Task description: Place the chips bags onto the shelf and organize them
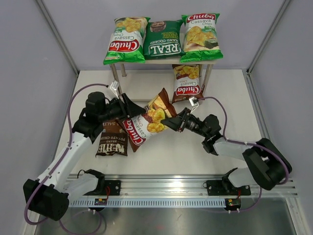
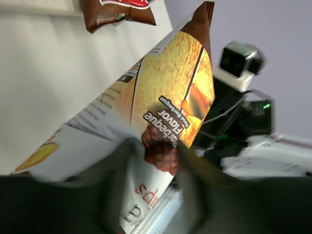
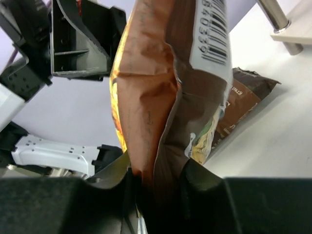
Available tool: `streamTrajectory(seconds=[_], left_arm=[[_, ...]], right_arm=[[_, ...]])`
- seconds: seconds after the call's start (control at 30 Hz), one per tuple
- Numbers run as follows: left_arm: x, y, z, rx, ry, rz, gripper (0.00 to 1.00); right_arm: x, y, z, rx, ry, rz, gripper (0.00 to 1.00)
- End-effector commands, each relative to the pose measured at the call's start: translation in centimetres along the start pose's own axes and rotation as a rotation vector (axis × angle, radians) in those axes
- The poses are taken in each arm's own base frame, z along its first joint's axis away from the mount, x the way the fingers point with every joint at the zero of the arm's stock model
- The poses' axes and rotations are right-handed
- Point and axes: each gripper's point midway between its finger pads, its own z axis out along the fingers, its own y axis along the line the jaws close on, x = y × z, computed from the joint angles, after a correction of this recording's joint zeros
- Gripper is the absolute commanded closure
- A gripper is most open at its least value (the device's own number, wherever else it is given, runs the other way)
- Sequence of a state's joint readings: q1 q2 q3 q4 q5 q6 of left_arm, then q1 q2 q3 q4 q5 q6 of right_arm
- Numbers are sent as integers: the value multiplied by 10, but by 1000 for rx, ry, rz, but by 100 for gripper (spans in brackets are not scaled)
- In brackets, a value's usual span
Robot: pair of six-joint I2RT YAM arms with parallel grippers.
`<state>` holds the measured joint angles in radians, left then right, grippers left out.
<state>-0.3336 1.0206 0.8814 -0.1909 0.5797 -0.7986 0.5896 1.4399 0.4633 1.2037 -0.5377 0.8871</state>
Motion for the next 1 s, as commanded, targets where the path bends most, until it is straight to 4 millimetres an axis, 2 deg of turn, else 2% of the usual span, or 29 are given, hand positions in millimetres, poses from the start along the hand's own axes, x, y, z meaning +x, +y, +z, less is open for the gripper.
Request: streamTrajectory(seconds=[0.0,0.03,0.07,0.1,0.13,0.23,0.27,0.3,0.33,0.37,0.4,0.43,0.47,0.5,0.63,0.67,0.8,0.9,0.97], left_arm=[[-1,-30,-13,99,37,275,44],[1,-31,-16,106,41,316,38],[1,-32,-22,105,25,358,32],[0,-27,-24,88,18,426,19],[-1,-24,-26,69,3,458,14],[6,-32,-36,140,-3,603,1],[8,-34,-37,155,0,620,1],[9,-39,-37,187,9,632,1],[24,-53,-41,296,73,635,1],[30,-59,-43,351,104,637,1],[32,-69,-44,412,116,637,1],[45,-76,-50,509,178,627,1],[50,-82,-54,551,205,588,1],[49,-93,-57,613,184,624,1],[67,-96,-57,657,250,601,1],[74,-93,-55,652,282,594,1],[107,-102,-51,706,368,602,1],[119,-101,-46,710,383,594,1],[120,-95,-37,666,381,583,8]], right_arm=[[-5,36,-12,-77,30,-150,73],[-6,36,-14,-61,38,-199,75],[-13,49,-19,-67,30,-238,79],[-4,40,-24,-11,78,-224,80],[-15,54,-27,-28,63,-287,80],[-6,56,-39,10,161,-342,81],[-13,76,-42,-33,163,-383,81],[-5,76,-48,-23,214,-372,81],[-13,91,-50,-54,218,-437,80],[-8,100,-55,-95,266,-452,80],[2,97,-63,-92,337,-465,78],[-3,111,-65,-123,341,-492,78],[-2,116,-68,-137,360,-497,79],[2,114,-73,-121,391,-493,79],[-6,131,-74,-147,412,-509,79],[-3,132,-77,-151,435,-501,79],[-10,139,-74,-158,437,-515,78],[-13,146,-75,-172,437,-530,79],[-12,155,-78,-212,442,-535,78]])
